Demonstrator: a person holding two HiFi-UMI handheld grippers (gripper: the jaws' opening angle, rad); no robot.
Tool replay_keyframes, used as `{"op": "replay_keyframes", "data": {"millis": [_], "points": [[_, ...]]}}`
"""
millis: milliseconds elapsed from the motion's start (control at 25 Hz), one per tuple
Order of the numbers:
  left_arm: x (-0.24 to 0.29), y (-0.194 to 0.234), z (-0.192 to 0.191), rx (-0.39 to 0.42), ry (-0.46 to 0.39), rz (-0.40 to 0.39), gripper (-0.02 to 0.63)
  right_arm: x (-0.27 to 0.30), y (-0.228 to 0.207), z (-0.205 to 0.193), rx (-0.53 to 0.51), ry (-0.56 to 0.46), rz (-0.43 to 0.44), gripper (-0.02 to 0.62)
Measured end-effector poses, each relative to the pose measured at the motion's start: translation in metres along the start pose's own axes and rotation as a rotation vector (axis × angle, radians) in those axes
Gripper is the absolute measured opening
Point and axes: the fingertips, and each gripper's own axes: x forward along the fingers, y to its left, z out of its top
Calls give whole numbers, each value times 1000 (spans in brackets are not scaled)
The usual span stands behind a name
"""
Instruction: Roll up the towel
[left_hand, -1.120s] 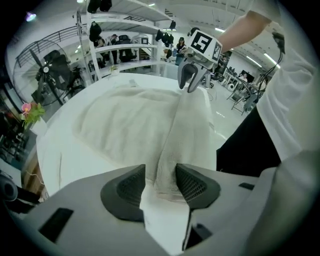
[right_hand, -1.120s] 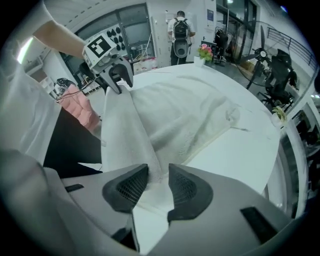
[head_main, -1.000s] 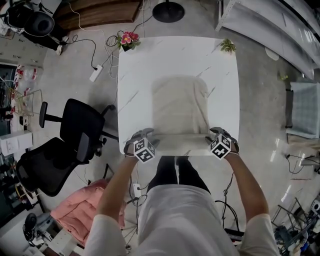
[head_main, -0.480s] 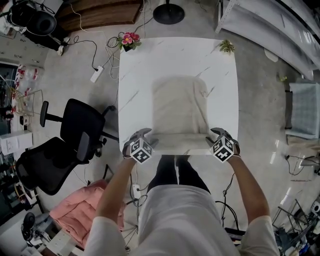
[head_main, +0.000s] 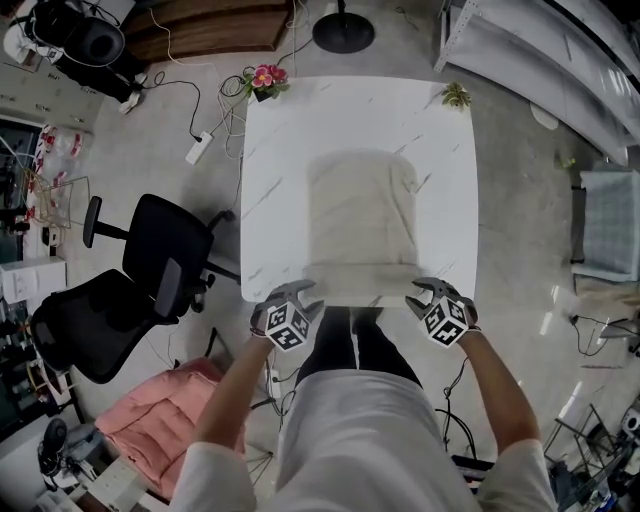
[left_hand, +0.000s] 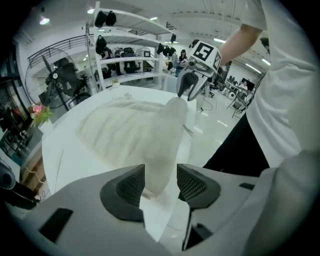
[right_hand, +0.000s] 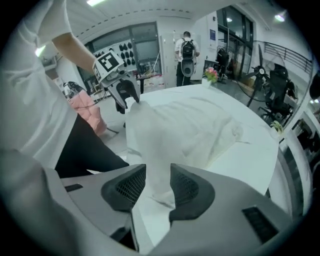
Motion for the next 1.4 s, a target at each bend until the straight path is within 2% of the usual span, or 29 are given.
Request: {"op": "replay_keyframes", "data": {"millis": [120, 360, 520, 680, 800, 1040, 1200, 1400], "points": [[14, -4, -10, 51, 42, 28, 218, 13, 6, -12, -74, 53, -16, 172], [34, 1, -22, 48, 63, 40, 208, 34, 6, -25, -106, 94, -34, 181], [40, 8, -24, 59, 62, 77, 147, 46, 2, -29, -143, 109, -78, 178], [38, 10, -24, 39, 50, 77, 85, 50, 0, -29, -169, 117, -104, 122], [33, 2, -26, 19, 49, 47, 66, 45, 6, -30, -150, 110, -72, 67], [22, -28, -32, 27, 79, -36, 66, 30, 34, -38, -116, 125, 30, 63], [13, -53, -38, 8, 99, -134, 66, 22, 59, -44, -85, 136, 113, 64], [0, -71, -41, -33, 114, -244, 66, 13, 81, -48, 1, 150, 217, 66]]}}
